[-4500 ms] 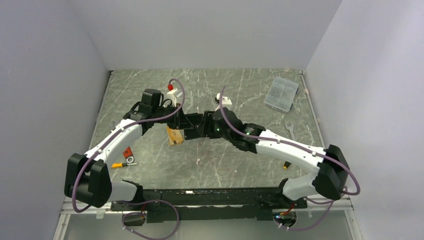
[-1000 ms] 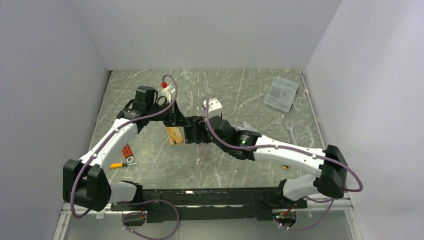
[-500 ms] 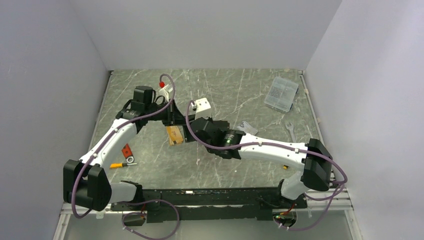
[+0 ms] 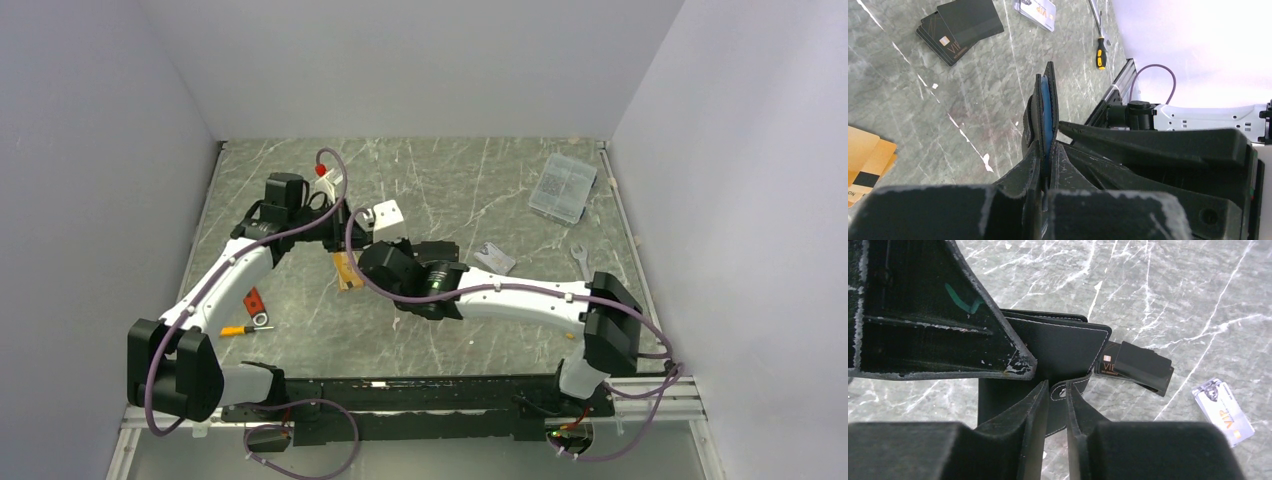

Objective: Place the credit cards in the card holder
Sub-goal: Open the card holder.

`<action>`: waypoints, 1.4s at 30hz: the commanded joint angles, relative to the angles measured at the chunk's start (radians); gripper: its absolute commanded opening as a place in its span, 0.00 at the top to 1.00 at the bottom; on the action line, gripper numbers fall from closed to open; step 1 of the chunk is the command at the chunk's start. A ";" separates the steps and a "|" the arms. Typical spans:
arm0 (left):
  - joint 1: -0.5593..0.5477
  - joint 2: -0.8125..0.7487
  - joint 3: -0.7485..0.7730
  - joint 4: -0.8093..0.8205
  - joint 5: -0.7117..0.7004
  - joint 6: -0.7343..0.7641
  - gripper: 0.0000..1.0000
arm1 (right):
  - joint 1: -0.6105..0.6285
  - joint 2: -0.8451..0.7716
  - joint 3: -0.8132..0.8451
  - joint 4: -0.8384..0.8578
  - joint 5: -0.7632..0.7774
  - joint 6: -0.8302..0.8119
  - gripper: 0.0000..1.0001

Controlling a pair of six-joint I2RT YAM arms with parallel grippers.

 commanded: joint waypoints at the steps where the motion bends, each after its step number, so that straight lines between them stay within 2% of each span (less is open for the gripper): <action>1: -0.007 -0.022 0.009 0.064 0.105 -0.047 1.00 | 0.016 0.064 0.059 -0.059 0.054 0.004 0.81; 7: -0.008 -0.017 0.010 0.081 0.130 -0.064 1.00 | 0.017 0.082 0.052 -0.083 0.130 0.035 1.00; 19: -0.005 -0.020 0.024 0.043 0.098 -0.031 1.00 | 0.018 0.011 -0.037 -0.115 0.276 0.134 1.00; 28: -0.002 -0.018 0.033 0.024 0.079 -0.016 1.00 | 0.003 -0.077 -0.118 -0.128 0.301 0.191 1.00; 34: -0.002 -0.019 0.031 0.026 0.080 -0.013 1.00 | -0.013 -0.125 -0.154 -0.114 0.275 0.191 1.00; 39: -0.002 -0.011 0.021 0.050 0.100 0.001 1.00 | -0.051 -0.255 -0.264 -0.007 0.111 0.154 1.00; 40: -0.001 -0.009 0.018 0.052 0.097 0.005 1.00 | -0.073 -0.292 -0.287 0.000 0.057 0.167 1.00; 41: -0.001 -0.005 0.012 0.060 0.093 0.007 1.00 | -0.098 -0.337 -0.312 0.006 -0.003 0.178 0.89; 42: -0.003 -0.003 0.000 0.069 0.090 0.007 1.00 | -0.115 -0.387 -0.341 0.025 -0.055 0.185 0.71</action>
